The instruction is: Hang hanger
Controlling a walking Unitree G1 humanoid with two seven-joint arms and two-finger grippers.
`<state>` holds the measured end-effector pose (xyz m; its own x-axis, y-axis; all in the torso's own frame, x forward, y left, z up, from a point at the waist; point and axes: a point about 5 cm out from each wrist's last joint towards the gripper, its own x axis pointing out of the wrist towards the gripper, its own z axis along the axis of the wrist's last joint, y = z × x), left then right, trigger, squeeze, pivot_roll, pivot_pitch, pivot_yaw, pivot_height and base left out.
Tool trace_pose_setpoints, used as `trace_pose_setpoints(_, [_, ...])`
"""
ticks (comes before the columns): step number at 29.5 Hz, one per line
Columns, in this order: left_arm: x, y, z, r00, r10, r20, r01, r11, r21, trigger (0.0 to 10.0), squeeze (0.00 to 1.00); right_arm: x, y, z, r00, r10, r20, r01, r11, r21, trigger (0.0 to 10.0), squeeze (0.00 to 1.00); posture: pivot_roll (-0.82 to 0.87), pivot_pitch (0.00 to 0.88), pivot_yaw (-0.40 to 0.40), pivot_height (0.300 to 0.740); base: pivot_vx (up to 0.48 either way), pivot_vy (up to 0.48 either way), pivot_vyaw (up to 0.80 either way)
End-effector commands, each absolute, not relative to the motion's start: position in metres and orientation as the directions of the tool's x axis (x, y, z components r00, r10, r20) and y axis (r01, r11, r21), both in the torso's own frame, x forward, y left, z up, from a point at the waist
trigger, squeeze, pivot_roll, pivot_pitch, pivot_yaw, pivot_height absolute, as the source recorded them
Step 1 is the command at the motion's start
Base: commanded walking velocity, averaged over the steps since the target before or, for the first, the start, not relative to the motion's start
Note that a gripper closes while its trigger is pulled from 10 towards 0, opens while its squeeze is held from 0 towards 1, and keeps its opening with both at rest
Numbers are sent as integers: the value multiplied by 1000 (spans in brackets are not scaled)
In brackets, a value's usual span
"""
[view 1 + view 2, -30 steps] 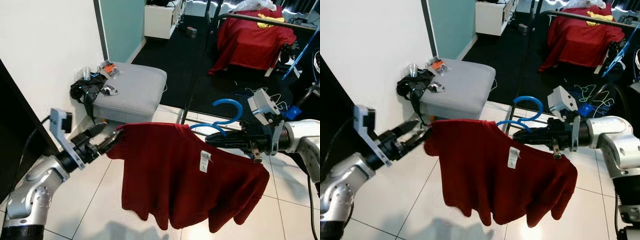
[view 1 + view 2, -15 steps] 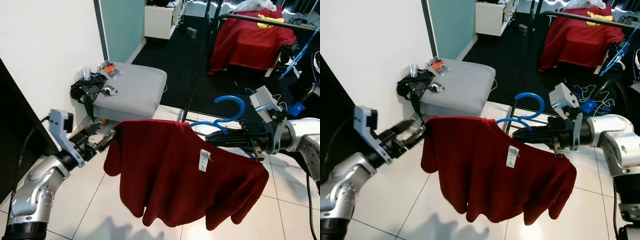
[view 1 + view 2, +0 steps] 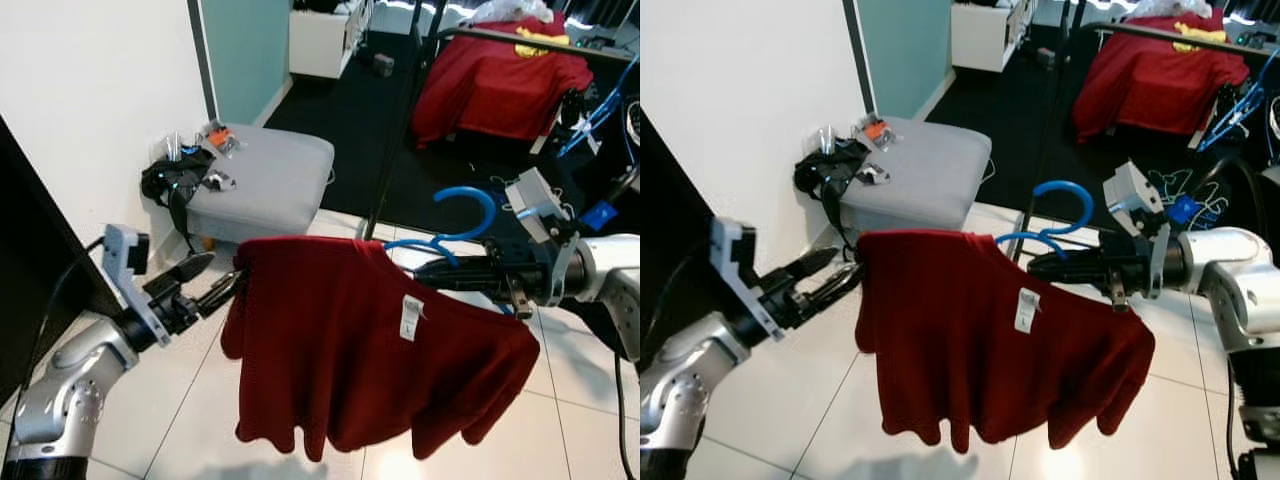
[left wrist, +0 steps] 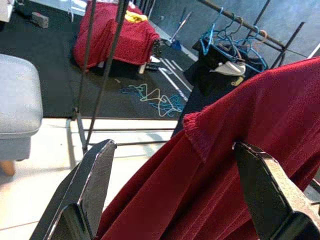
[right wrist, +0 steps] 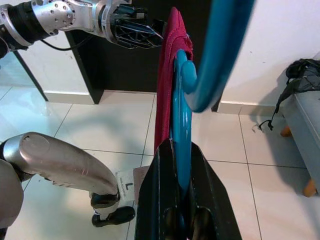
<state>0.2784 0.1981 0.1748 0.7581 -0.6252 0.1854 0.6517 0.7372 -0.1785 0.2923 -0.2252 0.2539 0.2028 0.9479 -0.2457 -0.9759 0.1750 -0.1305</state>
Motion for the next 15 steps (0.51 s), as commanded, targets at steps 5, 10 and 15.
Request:
trace_pose_setpoints(5, [276,182,167,726,-664,179,688,699,-196,10000,827,290,-224,264,189,958,-214,-976,159,-148,10000,0,-37,102,6,740,0,0,0])
trace_pose_setpoints(10, [278,171,163,723,-667,183,691,694,-201,10000,816,289,-221,262,173,963,-207,-980,148,-132,10000,0,-36,101,6,740,0,0,0])
trace_pose_setpoints(15, [279,170,162,733,-658,175,680,703,-208,10000,816,288,-221,262,165,964,-207,-982,141,-126,10000,0,-37,102,6,740,0,0,0])
